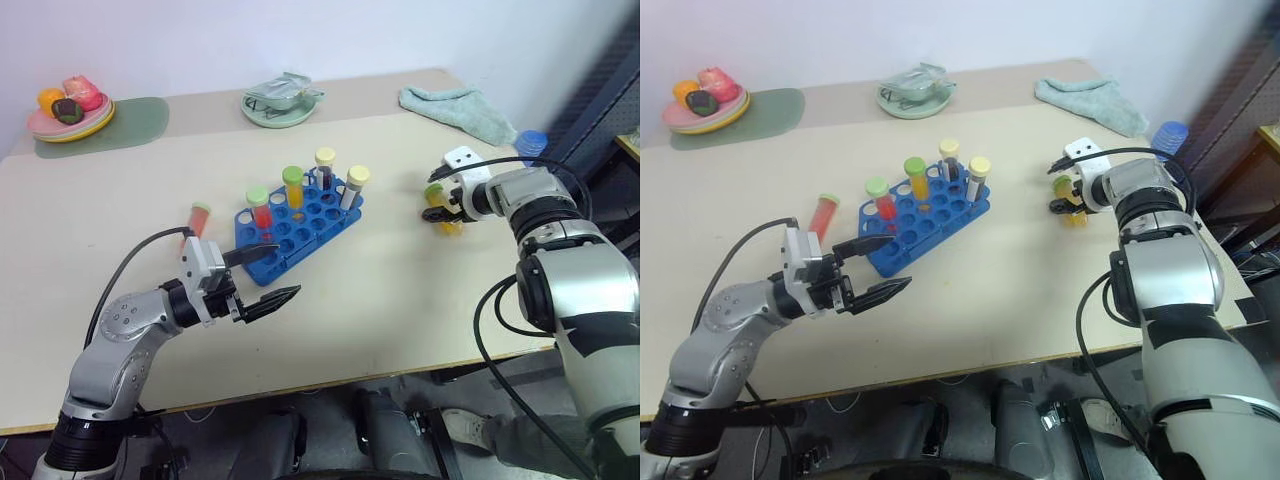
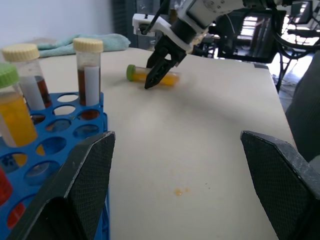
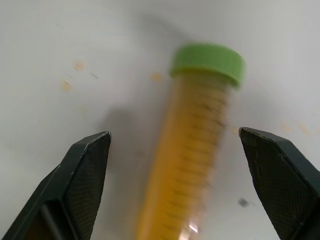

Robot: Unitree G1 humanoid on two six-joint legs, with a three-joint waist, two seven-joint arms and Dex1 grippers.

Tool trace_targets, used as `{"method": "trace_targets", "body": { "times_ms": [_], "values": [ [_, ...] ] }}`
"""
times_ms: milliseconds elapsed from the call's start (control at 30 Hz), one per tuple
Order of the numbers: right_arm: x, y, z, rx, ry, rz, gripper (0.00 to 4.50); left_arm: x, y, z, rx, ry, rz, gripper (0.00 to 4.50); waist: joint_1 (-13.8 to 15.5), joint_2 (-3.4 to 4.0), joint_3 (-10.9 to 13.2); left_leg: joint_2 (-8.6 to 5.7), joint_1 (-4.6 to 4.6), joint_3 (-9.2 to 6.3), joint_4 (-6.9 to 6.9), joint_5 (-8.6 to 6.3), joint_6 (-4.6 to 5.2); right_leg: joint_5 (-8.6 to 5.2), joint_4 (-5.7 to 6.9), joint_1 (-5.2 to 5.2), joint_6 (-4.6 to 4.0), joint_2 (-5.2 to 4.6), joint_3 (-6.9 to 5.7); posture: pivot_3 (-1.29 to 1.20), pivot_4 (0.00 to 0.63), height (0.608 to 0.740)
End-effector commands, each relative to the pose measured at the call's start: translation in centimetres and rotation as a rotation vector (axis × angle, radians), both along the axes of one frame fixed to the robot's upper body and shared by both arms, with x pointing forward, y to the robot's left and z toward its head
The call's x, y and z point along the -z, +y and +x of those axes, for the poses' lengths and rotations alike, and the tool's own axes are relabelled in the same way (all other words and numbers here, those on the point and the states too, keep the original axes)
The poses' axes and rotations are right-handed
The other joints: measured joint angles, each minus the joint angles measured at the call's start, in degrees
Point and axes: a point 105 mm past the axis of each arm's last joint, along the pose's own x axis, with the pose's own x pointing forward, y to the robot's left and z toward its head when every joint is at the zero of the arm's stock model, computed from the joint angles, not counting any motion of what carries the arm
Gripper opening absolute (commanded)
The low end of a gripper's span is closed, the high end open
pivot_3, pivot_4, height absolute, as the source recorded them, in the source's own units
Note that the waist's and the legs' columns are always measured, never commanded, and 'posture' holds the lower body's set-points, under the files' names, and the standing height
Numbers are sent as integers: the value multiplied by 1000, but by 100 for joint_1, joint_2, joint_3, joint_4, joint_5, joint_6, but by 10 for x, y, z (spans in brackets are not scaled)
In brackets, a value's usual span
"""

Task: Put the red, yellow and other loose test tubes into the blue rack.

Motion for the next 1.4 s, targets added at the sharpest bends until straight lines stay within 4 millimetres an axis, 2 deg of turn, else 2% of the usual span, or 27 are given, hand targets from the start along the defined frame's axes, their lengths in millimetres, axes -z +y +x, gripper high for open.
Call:
{"method": "trace_targets", "body": {
  "times_ms": [33,167,300,400,467,633,733,867,967,1067,1200,1400],
  "values": [
    [-21,7,7,-20,-51,6,2924,-12,0,-5,3,-55,-13,4102,9,0,0,0,0,0,0,0,0,0,-1,0,0,0,0,0,150,740],
    [-21,9,6,-37,-44,-6,890,-13,0,-4,0,-54,-12,4102,1,0,0,0,0,0,0,0,0,0,0,0,0,0,0,0,150,740],
    [-21,5,5,-45,-46,-15,890,-13,1,-3,4,-54,-11,4102,2,0,0,0,1,0,0,0,0,0,0,0,0,0,0,0,150,740],
    [-31,11,6,-74,-64,46,890,-12,1,-3,8,-54,-9,4102,1,0,0,0,1,0,0,0,0,0,0,0,0,0,0,0,150,740],
    [-45,25,6,-161,-94,132,890,-12,2,-2,10,-53,-7,4102,1,1,0,0,0,0,0,0,0,0,0,0,0,0,0,0,150,740],
    [-63,49,-3,-304,-69,290,890,-12,0,-1,22,-50,-7,4102,-17,4,2,1,2,0,0,0,0,0,3,-1,0,2,0,0,150,740],
    [-65,58,-6,-324,-67,351,890,-12,0,0,30,-49,-7,4102,-2,4,2,2,2,0,0,-1,-1,0,3,-1,0,2,0,0,150,740],
    [-64,85,-19,-394,-35,465,890,-14,-1,3,55,-47,0,4102,20,3,1,2,0,-3,0,-2,-2,0,2,-1,0,2,-1,0,150,740],
    [-64,102,-29,-450,-20,498,890,-14,1,5,62,-49,4,4102,21,3,1,2,-2,-3,3,-2,-2,0,3,-2,0,1,-1,0,150,740],
    [-54,119,-40,-518,11,468,890,-15,0,7,69,-50,5,4102,19,3,1,2,-6,-2,4,-2,-2,0,4,-7,0,1,-1,0,150,740],
    [-55,119,-39,-490,-4,462,890,-15,0,6,66,-52,5,4102,-16,3,1,2,-3,0,5,-2,-4,1,9,-8,0,1,-1,0,150,740],
    [-68,98,-20,-315,-132,520,890,-14,1,4,51,-50,4,4102,9,3,1,4,-4,0,6,-1,-5,3,9,-7,-3,2,-1,0,150,740]
  ]
}}
